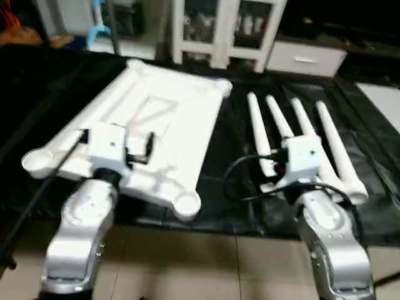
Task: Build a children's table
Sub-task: Move to table
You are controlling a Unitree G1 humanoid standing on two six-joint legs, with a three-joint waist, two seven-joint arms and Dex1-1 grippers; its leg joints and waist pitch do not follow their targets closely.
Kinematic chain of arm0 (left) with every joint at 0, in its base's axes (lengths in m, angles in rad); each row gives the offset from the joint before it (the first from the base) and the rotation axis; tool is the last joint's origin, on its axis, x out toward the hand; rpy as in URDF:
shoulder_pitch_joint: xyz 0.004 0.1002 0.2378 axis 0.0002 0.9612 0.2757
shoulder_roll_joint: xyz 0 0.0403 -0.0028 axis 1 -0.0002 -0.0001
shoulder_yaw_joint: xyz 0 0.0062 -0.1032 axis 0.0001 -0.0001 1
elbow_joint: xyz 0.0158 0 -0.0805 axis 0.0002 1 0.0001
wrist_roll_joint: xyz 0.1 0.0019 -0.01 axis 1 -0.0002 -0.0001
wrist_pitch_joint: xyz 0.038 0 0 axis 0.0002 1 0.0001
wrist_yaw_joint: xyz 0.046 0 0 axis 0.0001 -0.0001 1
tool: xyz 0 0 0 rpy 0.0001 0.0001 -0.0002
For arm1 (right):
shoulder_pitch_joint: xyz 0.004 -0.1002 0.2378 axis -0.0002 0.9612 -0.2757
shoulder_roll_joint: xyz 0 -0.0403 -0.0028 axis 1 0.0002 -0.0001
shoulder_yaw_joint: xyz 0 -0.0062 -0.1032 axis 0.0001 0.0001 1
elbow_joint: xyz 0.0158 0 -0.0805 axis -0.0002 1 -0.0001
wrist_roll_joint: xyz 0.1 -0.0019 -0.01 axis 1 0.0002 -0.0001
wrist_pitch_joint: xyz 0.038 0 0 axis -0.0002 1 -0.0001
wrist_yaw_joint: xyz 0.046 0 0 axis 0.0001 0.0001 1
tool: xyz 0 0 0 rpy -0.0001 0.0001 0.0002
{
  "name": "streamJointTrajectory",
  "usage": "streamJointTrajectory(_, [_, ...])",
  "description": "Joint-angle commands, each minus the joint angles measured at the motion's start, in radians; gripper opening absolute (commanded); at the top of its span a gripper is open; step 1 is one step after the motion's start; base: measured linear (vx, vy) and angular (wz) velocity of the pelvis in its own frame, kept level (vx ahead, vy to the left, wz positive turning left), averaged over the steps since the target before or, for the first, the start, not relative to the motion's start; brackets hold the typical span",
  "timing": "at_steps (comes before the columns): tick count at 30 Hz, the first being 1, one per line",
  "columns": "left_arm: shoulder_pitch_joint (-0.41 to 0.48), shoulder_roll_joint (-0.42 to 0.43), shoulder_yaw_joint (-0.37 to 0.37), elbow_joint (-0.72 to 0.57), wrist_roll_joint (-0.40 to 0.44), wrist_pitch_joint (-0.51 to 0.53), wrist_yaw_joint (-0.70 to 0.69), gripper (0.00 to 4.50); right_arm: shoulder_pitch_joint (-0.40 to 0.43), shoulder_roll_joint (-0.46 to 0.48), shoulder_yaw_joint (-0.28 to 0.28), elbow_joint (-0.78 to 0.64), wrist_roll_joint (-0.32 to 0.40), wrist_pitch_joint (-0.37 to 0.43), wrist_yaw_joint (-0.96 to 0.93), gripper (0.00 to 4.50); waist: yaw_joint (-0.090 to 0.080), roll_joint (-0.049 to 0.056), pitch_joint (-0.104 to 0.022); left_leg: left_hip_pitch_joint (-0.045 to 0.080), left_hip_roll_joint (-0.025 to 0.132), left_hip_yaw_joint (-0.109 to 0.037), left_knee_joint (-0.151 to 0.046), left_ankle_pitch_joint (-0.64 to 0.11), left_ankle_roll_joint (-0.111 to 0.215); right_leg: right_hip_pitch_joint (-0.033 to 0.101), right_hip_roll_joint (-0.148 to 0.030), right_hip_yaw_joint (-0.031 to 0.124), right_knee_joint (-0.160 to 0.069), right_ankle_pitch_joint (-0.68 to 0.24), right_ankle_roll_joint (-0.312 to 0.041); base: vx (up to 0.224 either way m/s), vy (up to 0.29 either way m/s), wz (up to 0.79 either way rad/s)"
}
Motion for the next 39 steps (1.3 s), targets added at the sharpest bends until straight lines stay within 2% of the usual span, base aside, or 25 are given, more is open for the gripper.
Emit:
streamJointTrajectory(1, [-0.018, -0.013, -0.035, 0.000, 0.003, -0.008, -0.003, 4.44, 0.002, -0.016, -0.026, -0.021, 0.003, 0.022, -0.004, 4.50, 0.015, 0.007, -0.061, -0.039, 0.019, 0.022, -0.043, -0.195, 0.196, 0.064, -0.067, 0.067, -0.101, 0.069, -0.123, 0.135, -0.028, 0.02])
streamJointTrajectory(2, [-0.019, -0.012, -0.036, 0.000, 0.005, -0.008, -0.004, 4.44, 0.002, -0.017, -0.027, -0.021, 0.004, 0.023, -0.005, 4.50, 0.031, 0.013, -0.050, -0.049, 0.028, 0.028, -0.038, -0.174, 0.173, 0.067, -0.087, 0.074, -0.128, -0.042, -0.137, 0.130, -0.025, 0.01])
streamJointTrajectory(3, [-0.021, -0.013, -0.035, 0.002, 0.005, -0.008, -0.004, 4.44, 0.002, -0.019, -0.026, -0.021, 0.005, 0.025, -0.006, 4.50, 0.043, 0.001, -0.080, -0.069, 0.023, 0.029, -0.016, -0.068, 0.164, 0.102, -0.077, 0.083, -0.119, -0.033, -0.149, 0.132, -0.020, 0.04])
streamJointTrajectory(4, [-0.022, -0.014, -0.034, 0.004, 0.006, -0.009, -0.004, 4.44, 0.003, -0.021, -0.025, -0.022, 0.004, 0.026, -0.008, 4.50, 0.041, 0.016, -0.089, -0.064, 0.022, 0.026, -0.028, 0.038, 0.187, 0.098, -0.036, 0.060, -0.094, 0.099, -0.141, 0.132, -0.020, 0.04])
streamJointTrajectory(5, [-0.023, -0.014, -0.034, 0.005, 0.006, -0.009, -0.005, 4.44, 0.004, -0.022, -0.024, -0.023, 0.005, 0.028, -0.010, 4.50, 0.041, 0.016, -0.089, -0.064, 0.022, 0.026, -0.028, 0.038, 0.187, 0.098, -0.036, 0.060, -0.094, 0.099, -0.141, 0.140, -0.008, 0.07])
streamJointTrajectory(6, [-0.023, -0.014, -0.033, 0.006, 0.006, -0.009, -0.005, 4.44, 0.004, -0.022, -0.024, -0.023, 0.006, 0.029, -0.011, 4.50, 0.015, 0.040, -0.099, 0.033, 0.041, -0.013, -0.038, 0.194, 0.276, 0.034, 0.029, 0.015, -0.036, 0.244, -0.112, 0.124, -0.019, 0.06])
streamJointTrajectory(7, [-0.024, -0.016, -0.032, 0.007, 0.004, -0.008, -0.005, 4.44, 0.005, -0.024, -0.023, -0.024, 0.006, 0.031, -0.012, 4.50, -0.021, 0.045, -0.100, 0.122, 0.095, -0.083, -0.032, 0.306, 0.428, -0.065, 0.026, -0.001, 0.013, 0.146, -0.074, 0.124, -0.019, 0.06])
streamJointTrajectory(8, [-0.024, -0.017, -0.031, 0.008, 0.004, -0.008, -0.005, 4.44, 0.005, -0.025, -0.022, -0.024, 0.006, 0.033, -0.012, 4.50, -0.034, 0.047, -0.105, 0.165, 0.129, -0.119, -0.029, 0.357, 0.501, -0.116, 0.011, 0.002, 0.036, 0.047, -0.039, 0.077, -0.043, -0.04])
streamJointTrajectory(9, [-0.025, -0.017, -0.031, 0.009, 0.005, -0.008, -0.004, 4.44, 0.006, -0.028, -0.021, -0.026, 0.007, 0.036, -0.012, 4.50, -0.042, 0.043, -0.108, 0.183, 0.157, -0.146, -0.029, 0.416, 0.561, -0.149, -0.007, 0.015, 0.057, -0.022, 0.003, -0.017, -0.064, -0.22])
streamJointTrajectory(10, [-0.025, -0.017, -0.031, 0.009, 0.005, -0.007, -0.003, 4.44, 0.007, -0.029, -0.021, -0.027, 0.007, 0.038, -0.011, 4.50, -0.031, 0.010, -0.089, 0.106, 0.103, -0.116, -0.030, 0.384, 0.541, -0.124, -0.044, 0.060, 0.020, 0.030, 0.044, -0.017, -0.064, -0.22])
streamJointTrajectory(11, [-0.026, -0.016, -0.033, 0.010, 0.007, -0.006, -0.004, 4.44, 0.006, -0.033, -0.020, -0.027, 0.007, 0.040, -0.008, 4.50, -0.013, -0.014, -0.081, 0.041, 0.036, -0.059, -0.011, 0.265, 0.452, -0.062, -0.059, 0.078, -0.036, 0.087, 0.038, -0.044, -0.074, -0.10])
streamJointTrajectory(12, [-0.029, -0.015, -0.035, 0.012, 0.008, -0.005, -0.005, 4.44, 0.004, -0.040, -0.021, -0.026, 0.007, 0.042, -0.005, 4.50, 0.023, -0.037, -0.079, -0.053, -0.049, 0.003, 0.059, 0.034, 0.335, 0.038, -0.094, 0.158, -0.086, 0.084, -0.030, 0.000, 0.000, 0.00])
streamJointTrajectory(13, [-0.031, -0.015, -0.035, 0.014, 0.009, -0.005, -0.007, 4.44, 0.003, -0.043, -0.024, -0.025, 0.009, 0.044, -0.002, 4.50, 0.036, -0.027, -0.071, -0.088, -0.020, -0.010, 0.085, -0.004, 0.275, 0.069, -0.152, 0.186, -0.100, 0.069, -0.083, 0.000, 0.000, 0.00])
streamJointTrajectory(14, [-0.032, -0.014, -0.036, 0.016, 0.009, -0.005, -0.007, 4.44, 0.001, -0.045, -0.026, -0.025, 0.011, 0.045, -0.002, 4.50, 0.044, -0.018, -0.072, -0.105, 0.008, -0.024, 0.063, 0.055, 0.153, 0.068, -0.133, 0.155, -0.064, 0.228, -0.124, 0.053, -0.032, -0.10])
streamJointTrajectory(15, [-0.037, -0.011, -0.037, 0.020, 0.008, -0.003, -0.008, 4.44, -0.002, -0.050, -0.027, -0.024, 0.012, 0.048, -0.001, 4.50, 0.035, -0.001, -0.077, -0.079, 0.019, -0.017, -0.005, 0.148, 0.069, 0.040, -0.057, 0.091, -0.025, 0.396, -0.126, 0.000, 0.000, 0.00])
streamJointTrajectory(16, [-0.044, -0.008, -0.036, 0.028, 0.007, -0.001, -0.010, 4.44, -0.005, -0.054, -0.028, -0.022, 0.012, 0.050, 0.000, 4.50, 0.024, 0.023, -0.077, -0.051, 0.046, -0.029, -0.020, 0.196, 0.065, 0.012, -0.032, 0.069, -0.009, 0.462, -0.121, 0.000, 0.000, 0.00])
streamJointTrajectory(17, [-0.044, -0.008, -0.036, 0.028, 0.007, -0.001, -0.010, 4.44, -0.005, -0.054, -0.028, -0.022, 0.012, 0.050, 0.000, 4.50, 0.024, 0.027, -0.080, -0.044, 0.050, -0.027, -0.015, 0.210, 0.069, 0.005, -0.028, 0.068, -0.007, 0.486, -0.119, 0.000, 0.000, 0.00])
streamJointTrajectory(18, [-0.052, -0.007, -0.032, 0.036, 0.005, 0.005, -0.010, 4.44, -0.007, -0.058, -0.031, -0.019, 0.013, 0.050, 0.002, 4.50, 0.027, 0.030, -0.092, -0.025, 0.059, -0.030, -0.006, 0.300, 0.062, -0.005, -0.023, 0.072, 0.004, 0.565, -0.132, 0.000, 0.000, 0.00])
streamJointTrajectory(19, [-0.061, -0.006, -0.025, 0.044, -0.003, 0.024, -0.013, 4.44, -0.010, -0.060, -0.033, -0.017, 0.013, 0.052, 0.002, 4.50, 0.028, 0.033, -0.090, -0.024, 0.057, -0.033, -0.010, 0.350, 0.044, -0.007, -0.017, 0.066, 0.004, 0.581, -0.139, 0.000, 0.000, 0.00])
streamJointTrajectory(20, [-0.074, 0.003, -0.023, 0.056, -0.010, 0.053, -0.024, 4.44, -0.013, -0.064, -0.035, -0.016, 0.014, 0.055, 0.005, 4.50, 0.030, 0.032, -0.087, -0.019, 0.059, -0.030, -0.012, 0.321, 0.032, -0.013, -0.018, 0.065, -0.004, 0.543, -0.143, -0.021, 0.058, -0.02])
streamJointTrajectory(22, [-0.093, 0.023, -0.022, 0.075, -0.025, 0.097, -0.060, 4.44, -0.018, -0.073, -0.032, -0.017, 0.015, 0.066, 0.009, 4.50, 0.037, 0.037, -0.076, -0.014, 0.062, -0.024, -0.032, 0.091, -0.019, -0.018, -0.028, 0.065, -0.024, 0.329, -0.161, -0.048, 0.051, 0.02])
streamJointTrajectory(25, [-0.137, 0.064, -0.025, 0.122, -0.028, 0.212, -0.096, 4.44, -0.026, -0.085, -0.027, -0.023, 0.024, 0.090, 0.017, 4.50, 0.036, 0.036, -0.063, -0.014, 0.064, -0.018, -0.054, -0.155, -0.077, -0.024, -0.034, 0.071, -0.038, 0.132, -0.149, -0.073, 0.029, 0.01])
streamJointTrajectory(28, [-0.160, 0.074, -0.024, 0.149, -0.045, 0.247, -0.112, 4.44, -0.029, -0.088, -0.026, -0.028, 0.030, 0.103, 0.024, 4.50, 0.033, 0.033, -0.054, -0.016, 0.063, -0.011, -0.065, -0.294, -0.094, -0.032, -0.043, 0.078, -0.056, -0.073, -0.127, -0.079, 0.005, -0.02])
streamJointTrajectory(32, [-0.212, 0.138, -0.042, 0.248, -0.030, 0.265, -0.164, 4.44, -0.038, -0.108, -0.009, -0.041, 0.036, 0.126, 0.054, 4.50, 0.034, 0.033, -0.055, -0.018, 0.062, -0.006, -0.067, -0.303, -0.094, -0.041, -0.045, 0.085, -0.067, -0.158, -0.104, -0.045, -0.010, -0.04])
streamJointTrajectory(39, [-0.292, 0.188, -0.040, 0.350, -0.040, 0.324, -0.219, 4.44, -0.036, -0.124, -0.003, -0.040, 0.035, 0.139, 0.063, 4.50, 0.040, 0.032, -0.067, -0.026, 0.064, 0.003, -0.062, -0.137, -0.063, -0.038, -0.041, 0.084, -0.050, 0.066, -0.145, 0.000, 0.000, 0.00])
